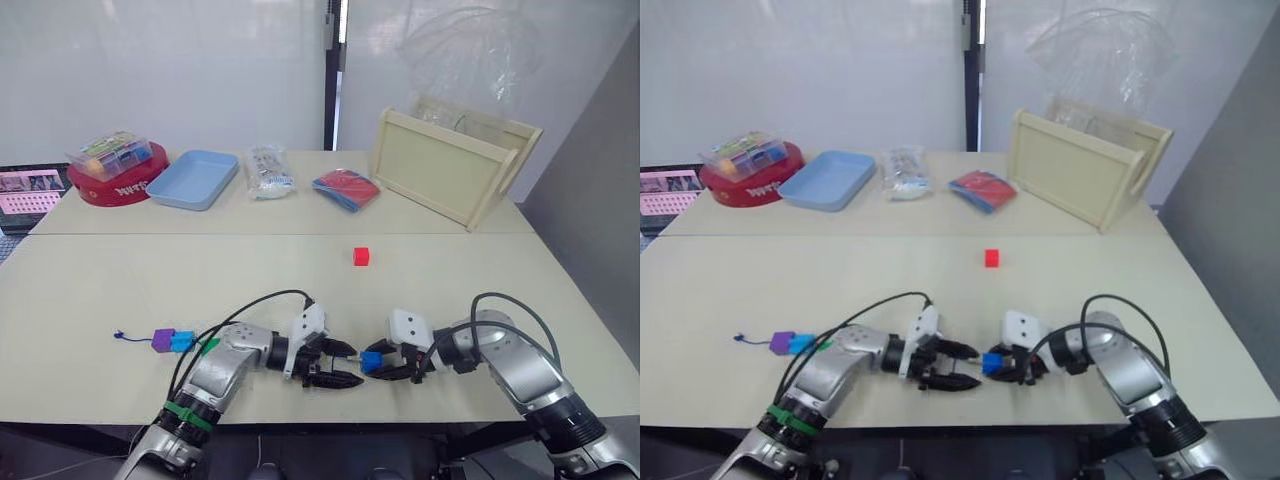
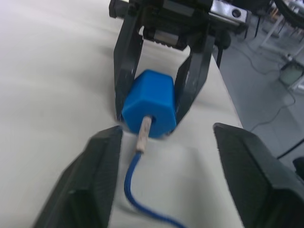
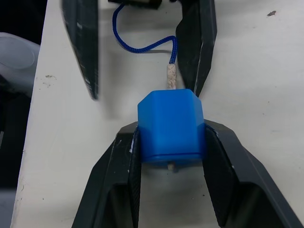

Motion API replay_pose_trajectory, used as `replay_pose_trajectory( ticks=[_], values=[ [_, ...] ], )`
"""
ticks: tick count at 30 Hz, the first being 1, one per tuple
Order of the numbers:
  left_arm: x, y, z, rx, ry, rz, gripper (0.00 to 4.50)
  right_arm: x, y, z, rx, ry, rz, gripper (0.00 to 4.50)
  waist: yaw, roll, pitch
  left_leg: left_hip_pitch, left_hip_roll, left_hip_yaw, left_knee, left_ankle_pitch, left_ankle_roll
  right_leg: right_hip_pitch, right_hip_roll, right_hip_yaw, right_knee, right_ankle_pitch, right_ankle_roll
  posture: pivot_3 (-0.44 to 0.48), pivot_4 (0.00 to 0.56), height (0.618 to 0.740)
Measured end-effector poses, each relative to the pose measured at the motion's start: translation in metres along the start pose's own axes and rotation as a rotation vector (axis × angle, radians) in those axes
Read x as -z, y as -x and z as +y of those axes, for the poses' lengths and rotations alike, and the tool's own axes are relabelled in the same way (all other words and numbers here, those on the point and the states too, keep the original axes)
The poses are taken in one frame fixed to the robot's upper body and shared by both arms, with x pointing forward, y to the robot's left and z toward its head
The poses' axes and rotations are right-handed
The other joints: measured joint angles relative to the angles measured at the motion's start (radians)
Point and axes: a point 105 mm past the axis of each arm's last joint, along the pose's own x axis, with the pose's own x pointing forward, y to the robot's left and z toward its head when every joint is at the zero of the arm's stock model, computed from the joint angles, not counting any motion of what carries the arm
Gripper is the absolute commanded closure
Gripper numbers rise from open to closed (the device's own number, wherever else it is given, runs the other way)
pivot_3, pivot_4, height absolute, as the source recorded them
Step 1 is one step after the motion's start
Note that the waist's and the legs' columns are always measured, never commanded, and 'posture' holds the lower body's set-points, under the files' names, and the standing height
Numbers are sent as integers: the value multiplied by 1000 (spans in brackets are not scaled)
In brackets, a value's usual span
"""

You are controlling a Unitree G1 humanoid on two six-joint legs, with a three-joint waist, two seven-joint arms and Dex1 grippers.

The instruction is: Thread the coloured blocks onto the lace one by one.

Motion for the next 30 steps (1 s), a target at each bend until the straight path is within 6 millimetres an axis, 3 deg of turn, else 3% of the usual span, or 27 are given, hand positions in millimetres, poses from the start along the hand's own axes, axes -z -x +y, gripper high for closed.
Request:
replay_pose_trajectory(
  ticks=[4,15,18,25,30],
  values=[
    [2,14,3,-32,-1,13,1283,0,0,0,2,0,0,3202,0,0,0,0,0,0,0,0,0,0,0,0,-1,0,0,0,150,740],
    [1,19,3,-29,-71,37,1283,0,0,0,4,1,-1,3202,-1,0,0,0,0,0,0,0,0,0,0,0,-1,0,0,0,150,740],
    [6,12,3,-24,-104,60,2068,0,0,0,4,1,-2,3202,-2,0,0,0,0,0,0,0,0,0,0,0,0,0,0,0,150,740],
    [10,7,7,-39,-180,84,4351,0,0,0,6,-2,0,3202,-1,0,0,0,0,0,0,0,0,0,0,0,-1,0,0,0,150,740],
    [9,0,7,-33,-183,66,4459,0,1,0,11,-5,2,3202,2,0,0,0,0,0,0,0,0,0,0,0,-1,0,0,0,150,740]
  ],
)
